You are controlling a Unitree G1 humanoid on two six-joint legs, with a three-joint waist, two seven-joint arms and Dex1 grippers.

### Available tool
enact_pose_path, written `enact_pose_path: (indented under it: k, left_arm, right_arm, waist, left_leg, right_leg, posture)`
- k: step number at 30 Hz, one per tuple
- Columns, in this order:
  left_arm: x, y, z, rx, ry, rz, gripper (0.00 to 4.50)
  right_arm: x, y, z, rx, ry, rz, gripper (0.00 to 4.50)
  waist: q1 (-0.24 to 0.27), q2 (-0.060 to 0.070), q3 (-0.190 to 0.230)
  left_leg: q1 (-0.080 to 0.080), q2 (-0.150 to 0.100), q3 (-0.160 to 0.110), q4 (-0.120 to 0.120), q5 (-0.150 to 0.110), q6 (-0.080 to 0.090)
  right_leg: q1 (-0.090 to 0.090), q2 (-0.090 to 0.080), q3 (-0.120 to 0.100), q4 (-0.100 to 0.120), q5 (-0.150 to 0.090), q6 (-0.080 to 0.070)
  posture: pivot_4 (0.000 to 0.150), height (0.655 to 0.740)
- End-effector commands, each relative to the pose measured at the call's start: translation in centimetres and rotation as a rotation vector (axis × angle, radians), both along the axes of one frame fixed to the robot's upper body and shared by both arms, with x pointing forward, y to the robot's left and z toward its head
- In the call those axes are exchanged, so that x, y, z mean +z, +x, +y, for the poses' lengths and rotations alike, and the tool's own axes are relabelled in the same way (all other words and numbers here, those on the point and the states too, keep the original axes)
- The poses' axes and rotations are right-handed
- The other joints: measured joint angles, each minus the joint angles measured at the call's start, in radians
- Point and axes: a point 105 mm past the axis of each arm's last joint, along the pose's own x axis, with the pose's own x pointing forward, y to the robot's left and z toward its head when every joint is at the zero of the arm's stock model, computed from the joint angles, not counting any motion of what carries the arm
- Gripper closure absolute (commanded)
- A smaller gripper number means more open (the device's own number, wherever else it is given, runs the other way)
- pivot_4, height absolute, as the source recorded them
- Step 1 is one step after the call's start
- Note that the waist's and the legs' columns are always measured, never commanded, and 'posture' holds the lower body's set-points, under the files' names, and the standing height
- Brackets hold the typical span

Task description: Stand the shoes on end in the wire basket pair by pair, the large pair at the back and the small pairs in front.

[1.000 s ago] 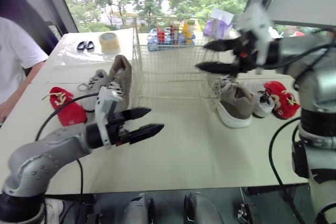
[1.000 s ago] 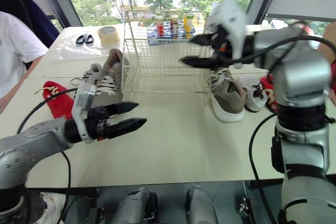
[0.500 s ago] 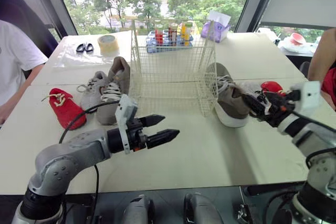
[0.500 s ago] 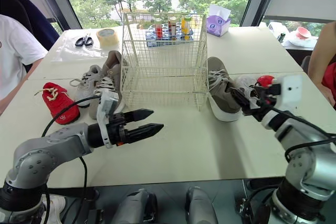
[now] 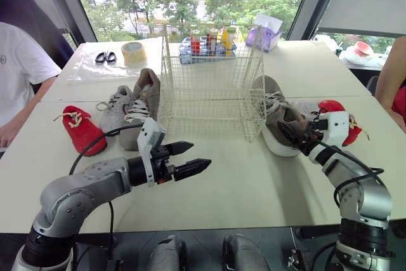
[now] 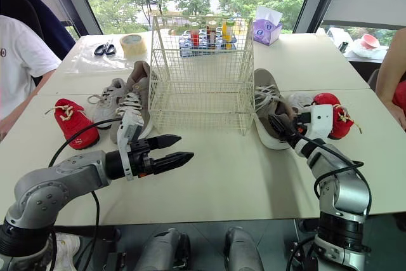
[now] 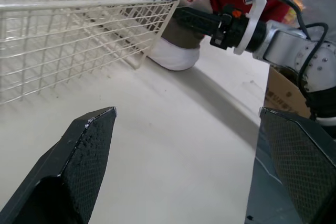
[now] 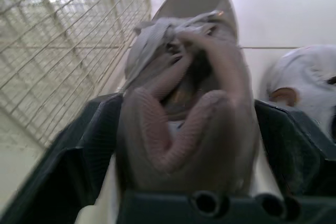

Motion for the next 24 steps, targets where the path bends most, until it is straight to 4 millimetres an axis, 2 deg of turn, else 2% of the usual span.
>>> enact_pose_path:
  k: [1,4,6,10,13,15,17,21,23,24]
  left_arm:
    - [1.1,-0.1,0.4,0.015,-0.001,-0.063,0.0]
    - [1.1,-0.1,0.6,0.024,0.002,-0.067,0.0]
    - [1.2,-0.1,0.7,0.024,0.006,-0.069,0.0]
    - [2.1,0.0,1.1,0.014,-0.022,-0.076,0.0]
    - [4.7,0.1,2.2,-0.029,-0.123,-0.073,0.0]
    - [6.4,0.9,3.1,-0.021,-0.183,-0.078,0.0]
    - [8.3,2.1,3.9,-0.009,-0.237,-0.097,0.0]
    - [11.5,3.7,4.9,-0.009,-0.295,-0.153,0.0]
    - [14.2,4.8,5.9,-0.001,-0.356,-0.2,0.0]
    - [15.3,5.2,6.3,0.0,-0.382,-0.217,0.0]
  right_arm:
    - [-0.5,0.0,0.3,0.014,-0.045,0.003,2.25]
    - [-0.7,0.1,0.5,0.009,-0.069,0.007,3.73]
    - [-0.5,0.0,0.6,-0.001,-0.072,0.003,4.28]
    - [1.7,0.2,-0.2,-0.072,-0.051,-0.073,4.34]
    - [10.5,0.6,-1.1,-0.167,-0.036,-0.351,4.34]
    - [16.2,-0.1,-1.7,-0.205,-0.058,-0.525,4.34]
    - [20.5,-1.5,-2.2,-0.225,-0.101,-0.651,4.34]
    - [25.9,-3.7,-2.1,-0.193,-0.185,-0.795,4.34]
    - [28.9,-5.0,0.1,-0.061,-0.255,-0.879,4.34]
    - [29.7,-5.5,1.3,0.016,-0.286,-0.901,4.34]
  waist:
    - [0.0,0.0,0.0]
    - [0.0,0.0,0.0]
    - [-0.001,0.0,0.0]
    - [-0.001,0.0,0.0]
    - [-0.001,0.004,0.004]
    - [-0.001,0.011,0.008]
    - [0.006,0.012,0.008]
    - [0.007,0.009,0.006]
    - [0.003,0.008,0.007]
    - [0.0,0.008,0.007]
  left_leg:
    - [0.0,0.0,0.0,0.0,0.0,0.0]
    - [0.001,0.0,0.0,0.0,0.0,0.0]
    - [0.001,0.001,0.0,0.0,0.0,0.0]
    - [0.001,0.001,0.0,0.0,0.0,0.0]
    - [0.001,0.001,0.0,0.0,0.0,0.0]
    - [-0.003,0.0,0.0,0.001,0.0,0.0]
    - [-0.007,-0.001,0.0,0.0,0.001,0.001]
    - [-0.014,-0.002,-0.002,-0.001,0.002,-0.001]
    - [-0.014,-0.002,-0.001,-0.002,0.003,-0.004]
    - [-0.014,-0.003,0.001,-0.001,0.003,-0.003]
  right_leg:
    - [0.0,0.0,0.0,0.0,0.0,0.0]
    - [0.001,0.0,0.0,0.0,0.0,0.0]
    - [0.001,0.0,0.0,0.0,0.0,0.0]
    - [0.001,0.0,0.0,0.0,-0.001,-0.001]
    - [0.0,-0.001,0.0,0.0,-0.001,-0.001]
    - [-0.003,-0.001,0.0,0.0,0.0,-0.002]
    - [-0.007,-0.001,0.0,0.001,0.0,-0.001]
    - [-0.013,0.0,-0.003,0.001,0.0,0.005]
    - [-0.012,0.001,-0.003,0.0,0.0,0.007]
    - [-0.012,0.0,-0.001,0.0,0.0,0.007]
  posture:
    - [0.15,0.74]
    - [0.15,0.74]
    - [0.15,0.74]
    - [0.15,0.74]
    - [0.15,0.74]
    - [0.15,0.74]
    - [0.15,0.74]
    - [0.15,0.74]
    - [0.15,0.74]
    - [0.15,0.74]
